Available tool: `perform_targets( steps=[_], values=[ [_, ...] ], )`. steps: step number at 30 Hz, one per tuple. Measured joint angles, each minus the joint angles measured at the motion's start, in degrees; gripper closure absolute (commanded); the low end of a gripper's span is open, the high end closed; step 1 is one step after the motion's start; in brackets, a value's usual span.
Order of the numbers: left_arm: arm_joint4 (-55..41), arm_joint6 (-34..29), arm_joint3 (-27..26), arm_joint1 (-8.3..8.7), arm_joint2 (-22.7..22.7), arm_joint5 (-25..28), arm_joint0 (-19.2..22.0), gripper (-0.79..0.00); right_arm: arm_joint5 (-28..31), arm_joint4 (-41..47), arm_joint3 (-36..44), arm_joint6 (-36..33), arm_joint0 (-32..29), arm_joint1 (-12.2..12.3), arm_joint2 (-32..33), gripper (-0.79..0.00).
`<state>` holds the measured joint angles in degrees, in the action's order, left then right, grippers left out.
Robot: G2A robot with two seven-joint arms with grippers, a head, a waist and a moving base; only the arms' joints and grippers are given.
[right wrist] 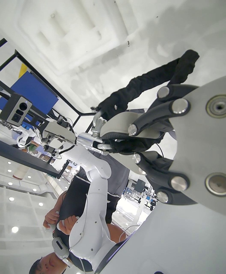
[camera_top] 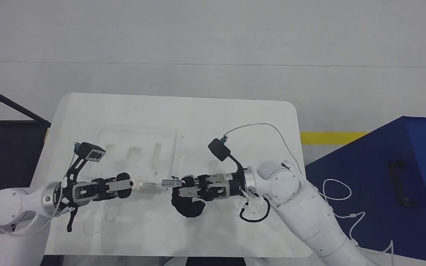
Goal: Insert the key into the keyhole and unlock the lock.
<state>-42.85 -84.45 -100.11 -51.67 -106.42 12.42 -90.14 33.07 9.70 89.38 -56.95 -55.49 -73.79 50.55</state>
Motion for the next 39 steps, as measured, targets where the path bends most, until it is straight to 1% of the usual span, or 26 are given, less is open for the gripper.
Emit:
perform_targets(
  steps=[7, 22, 39],
  values=[
    [0.71, 0.47, -0.58, 0.02, 0.50, 0.36, -0.65, 0.000, 0.41, 0.22, -0.28, 0.19, 0.43, -0.02, -0.57, 0.000],
    [0.92, 1.79, -0.42, 0.08, 1.14, 0.58, -0.75, 0.000, 1.15, 0.31, -0.55, 0.30, 0.69, 0.12, -1.25, 0.000],
    [1.96, 2.04, -0.89, 0.23, 1.47, 0.87, -1.49, 0.000, 2.32, 0.77, -1.48, 0.99, 0.86, 0.12, -2.22, 0.000]
  ],
)
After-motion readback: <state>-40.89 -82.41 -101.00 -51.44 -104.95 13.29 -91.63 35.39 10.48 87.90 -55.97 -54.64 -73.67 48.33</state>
